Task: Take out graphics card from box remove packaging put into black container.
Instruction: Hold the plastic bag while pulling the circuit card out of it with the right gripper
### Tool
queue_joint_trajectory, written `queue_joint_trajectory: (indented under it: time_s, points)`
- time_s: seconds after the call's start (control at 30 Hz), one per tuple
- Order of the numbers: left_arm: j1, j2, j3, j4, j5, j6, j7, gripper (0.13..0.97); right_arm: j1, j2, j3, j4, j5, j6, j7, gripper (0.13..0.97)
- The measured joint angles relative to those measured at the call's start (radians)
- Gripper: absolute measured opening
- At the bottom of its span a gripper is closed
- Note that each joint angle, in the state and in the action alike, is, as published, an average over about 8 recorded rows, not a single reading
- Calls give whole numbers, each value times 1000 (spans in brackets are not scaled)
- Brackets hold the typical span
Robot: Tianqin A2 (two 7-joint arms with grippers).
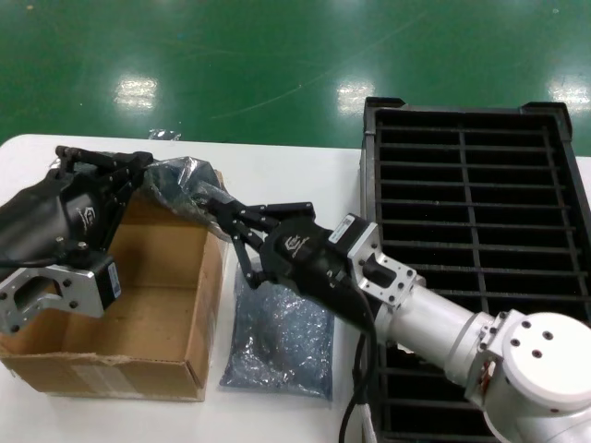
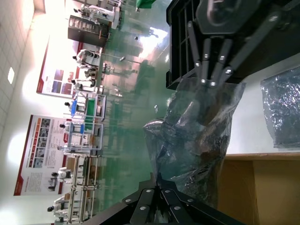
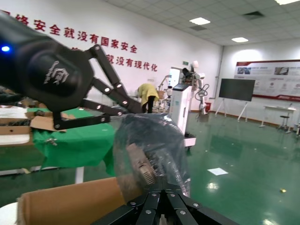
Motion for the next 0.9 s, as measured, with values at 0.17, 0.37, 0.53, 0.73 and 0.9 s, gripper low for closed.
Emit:
queue_joint_trajectory:
  time_s: [0.17,0.37,0.53,0.73,0.9]
  points:
    - [0,0,0,0,0,0,0,139,-13,14,4,48,-6,18,27,132]
    - [0,0,0,0,0,0,0,139,-70,78,1,181,-30,40,103,132]
    - [0,0,0,0,0,0,0,139,-117,128,-8,280,-62,63,166,132]
    - [0,0,0,0,0,0,0,139,-135,140,-29,325,-81,69,199,132]
    - [0,0,0,0,0,0,0,139,-115,119,-49,301,-89,65,201,132]
